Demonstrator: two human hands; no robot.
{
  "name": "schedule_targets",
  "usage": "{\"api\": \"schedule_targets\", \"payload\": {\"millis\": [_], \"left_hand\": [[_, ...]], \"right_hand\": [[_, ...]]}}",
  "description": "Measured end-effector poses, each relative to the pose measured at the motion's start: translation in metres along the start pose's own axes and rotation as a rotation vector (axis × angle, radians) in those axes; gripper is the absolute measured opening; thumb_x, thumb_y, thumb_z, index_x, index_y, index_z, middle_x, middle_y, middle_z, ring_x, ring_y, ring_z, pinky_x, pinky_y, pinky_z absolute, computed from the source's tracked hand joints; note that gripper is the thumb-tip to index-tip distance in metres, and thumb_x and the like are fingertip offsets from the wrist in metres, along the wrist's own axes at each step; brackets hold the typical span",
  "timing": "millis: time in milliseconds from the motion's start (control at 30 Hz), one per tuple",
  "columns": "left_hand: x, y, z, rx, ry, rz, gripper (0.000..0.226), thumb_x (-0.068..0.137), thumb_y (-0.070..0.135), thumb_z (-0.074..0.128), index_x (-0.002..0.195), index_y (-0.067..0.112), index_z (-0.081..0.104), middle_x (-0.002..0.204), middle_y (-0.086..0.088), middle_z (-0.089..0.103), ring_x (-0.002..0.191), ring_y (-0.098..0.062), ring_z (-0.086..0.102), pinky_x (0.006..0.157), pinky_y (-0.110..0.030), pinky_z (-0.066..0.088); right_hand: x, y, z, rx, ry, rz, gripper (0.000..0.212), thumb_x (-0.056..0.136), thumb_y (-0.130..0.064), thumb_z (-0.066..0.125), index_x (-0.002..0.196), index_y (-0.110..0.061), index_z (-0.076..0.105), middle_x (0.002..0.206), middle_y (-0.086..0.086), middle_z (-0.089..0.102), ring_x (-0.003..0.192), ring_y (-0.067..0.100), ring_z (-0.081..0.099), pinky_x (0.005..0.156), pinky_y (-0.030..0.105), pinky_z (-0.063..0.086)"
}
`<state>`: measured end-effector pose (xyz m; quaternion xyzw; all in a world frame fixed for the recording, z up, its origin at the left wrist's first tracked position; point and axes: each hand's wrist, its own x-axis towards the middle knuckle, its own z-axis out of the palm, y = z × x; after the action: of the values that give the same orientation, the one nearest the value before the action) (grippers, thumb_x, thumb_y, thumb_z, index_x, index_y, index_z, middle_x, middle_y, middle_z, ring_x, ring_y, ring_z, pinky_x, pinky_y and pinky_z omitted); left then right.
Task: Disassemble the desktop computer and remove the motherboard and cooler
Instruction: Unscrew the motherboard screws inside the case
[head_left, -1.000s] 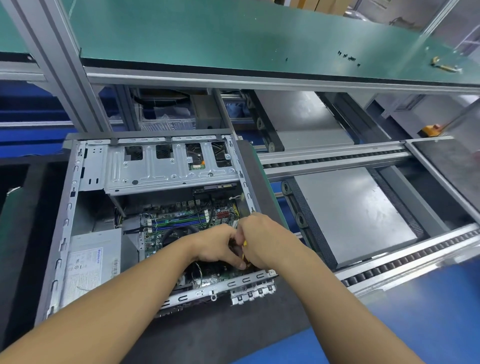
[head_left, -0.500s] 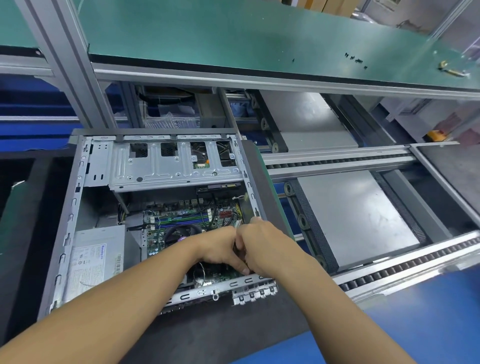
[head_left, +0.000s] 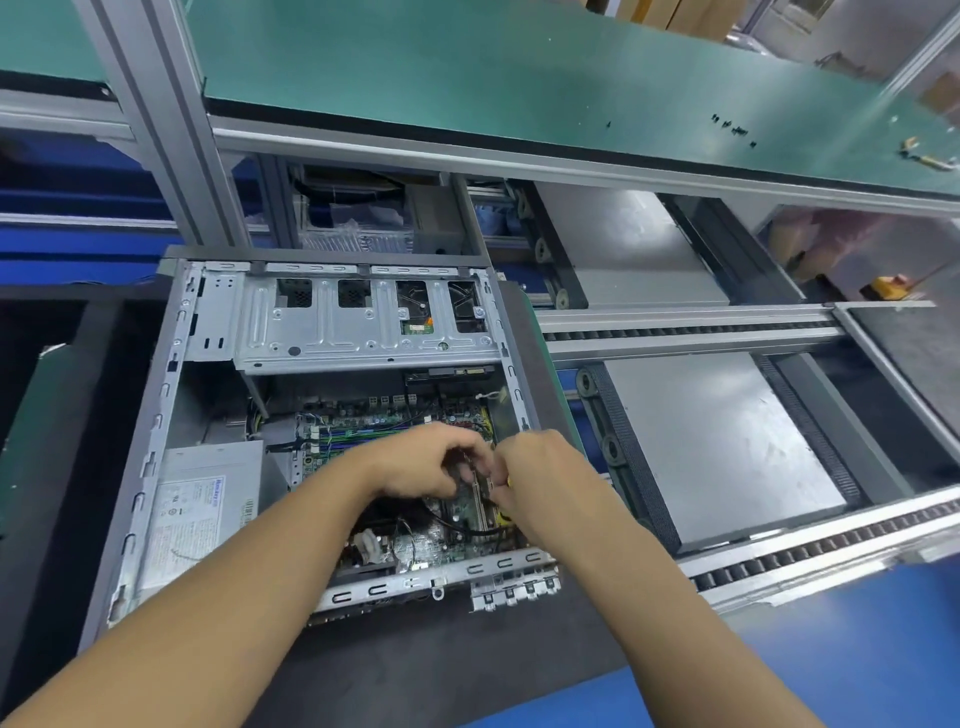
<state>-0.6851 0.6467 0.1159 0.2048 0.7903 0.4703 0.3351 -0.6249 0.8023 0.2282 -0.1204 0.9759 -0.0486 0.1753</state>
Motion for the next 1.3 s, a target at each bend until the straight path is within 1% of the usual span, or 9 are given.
{"api": "schedule_targets", "payload": {"millis": [133, 233, 433, 567, 733, 900, 1000, 1200, 1300], "left_hand": [[0.001, -0.006, -0.004, -0.152, 0.123, -0.041, 0.045, 0.085, -0.014, 0.045, 0.105, 0.021, 0.065, 0.110, 0.002, 0.067, 0.096, -0.011, 0.070, 0.075, -0.025, 0.057], [0.003, -0.005, -0.004, -0.259, 0.138, -0.108, 0.038, 0.093, -0.011, 0.040, 0.112, 0.012, 0.064, 0.112, -0.004, 0.068, 0.097, -0.013, 0.071, 0.079, -0.032, 0.060], [-0.009, -0.002, -0.012, -0.584, -0.009, -0.321, 0.029, 0.101, 0.007, 0.039, 0.119, 0.001, 0.061, 0.111, -0.017, 0.072, 0.097, -0.029, 0.073, 0.069, -0.032, 0.062], [-0.011, -0.003, -0.018, -0.794, -0.097, -0.357, 0.043, 0.107, 0.028, 0.040, 0.124, -0.009, 0.055, 0.109, -0.027, 0.070, 0.088, -0.030, 0.073, 0.071, -0.034, 0.062], [-0.009, -0.009, -0.020, -0.888, -0.064, -0.290, 0.032, 0.103, 0.018, 0.050, 0.117, -0.008, 0.060, 0.100, -0.022, 0.071, 0.087, -0.025, 0.073, 0.069, -0.027, 0.061], [-0.012, -0.014, -0.022, -0.875, 0.188, -0.327, 0.023, 0.099, 0.004, 0.054, 0.117, -0.009, 0.061, 0.087, -0.017, 0.074, 0.077, -0.019, 0.074, 0.061, -0.023, 0.060], [-0.028, -0.011, -0.030, -0.873, 0.314, -0.238, 0.021, 0.098, -0.001, 0.054, 0.116, -0.005, 0.063, 0.098, -0.019, 0.074, 0.086, -0.022, 0.074, 0.067, -0.024, 0.060], [-0.108, -0.025, -0.064, -0.976, 0.489, -0.094, 0.024, 0.100, -0.001, 0.049, 0.119, -0.002, 0.063, 0.113, -0.023, 0.070, 0.105, -0.030, 0.070, 0.076, -0.027, 0.059], [-0.159, -0.044, -0.080, -0.970, 0.620, -0.045, 0.026, 0.096, -0.004, 0.053, 0.119, 0.001, 0.064, 0.115, -0.019, 0.071, 0.110, -0.028, 0.068, 0.080, -0.026, 0.058]], "right_hand": [[-0.002, 0.008, -0.022, 0.070, 0.080, -0.026, 0.006, 0.093, -0.023, 0.064, 0.092, -0.020, 0.070, 0.091, -0.005, 0.063, 0.080, 0.014, 0.058, 0.057, 0.018, 0.041], [-0.002, 0.016, -0.041, 0.141, 0.108, -0.011, 0.012, 0.091, -0.029, 0.067, 0.079, -0.029, 0.065, 0.072, -0.020, 0.048, 0.066, 0.003, 0.048, 0.048, 0.010, 0.030], [0.004, 0.035, -0.058, 0.364, 0.240, 0.078, 0.009, 0.088, -0.027, 0.070, 0.079, -0.029, 0.069, 0.076, -0.012, 0.059, 0.071, 0.006, 0.053, 0.057, 0.017, 0.039], [0.009, 0.037, -0.053, 0.431, 0.324, 0.108, 0.013, 0.089, -0.027, 0.070, 0.077, -0.031, 0.066, 0.073, -0.011, 0.058, 0.069, 0.004, 0.051, 0.054, 0.015, 0.035], [0.013, 0.039, -0.044, 0.442, 0.350, 0.100, 0.008, 0.089, -0.028, 0.071, 0.081, -0.028, 0.070, 0.076, -0.009, 0.060, 0.069, 0.005, 0.052, 0.056, 0.016, 0.037], [0.012, 0.043, -0.045, 0.511, 0.453, 0.109, 0.014, 0.090, -0.025, 0.068, 0.077, -0.030, 0.066, 0.073, -0.013, 0.060, 0.068, 0.000, 0.053, 0.052, 0.010, 0.037], [0.015, 0.035, -0.047, 0.588, 0.530, 0.055, 0.013, 0.093, -0.026, 0.064, 0.080, -0.028, 0.065, 0.068, -0.011, 0.057, 0.067, -0.006, 0.051, 0.055, 0.008, 0.038], [0.034, -0.026, -0.050, 0.894, 0.527, -0.098, 0.017, 0.101, -0.034, 0.055, 0.086, -0.029, 0.060, 0.060, 0.002, 0.063, 0.049, 0.011, 0.059, 0.051, 0.030, 0.053], [0.044, -0.066, -0.052, 0.981, 0.435, -0.182, 0.013, 0.098, -0.033, 0.060, 0.088, -0.025, 0.062, 0.060, 0.002, 0.065, 0.046, 0.018, 0.064, 0.048, 0.029, 0.053]]}}
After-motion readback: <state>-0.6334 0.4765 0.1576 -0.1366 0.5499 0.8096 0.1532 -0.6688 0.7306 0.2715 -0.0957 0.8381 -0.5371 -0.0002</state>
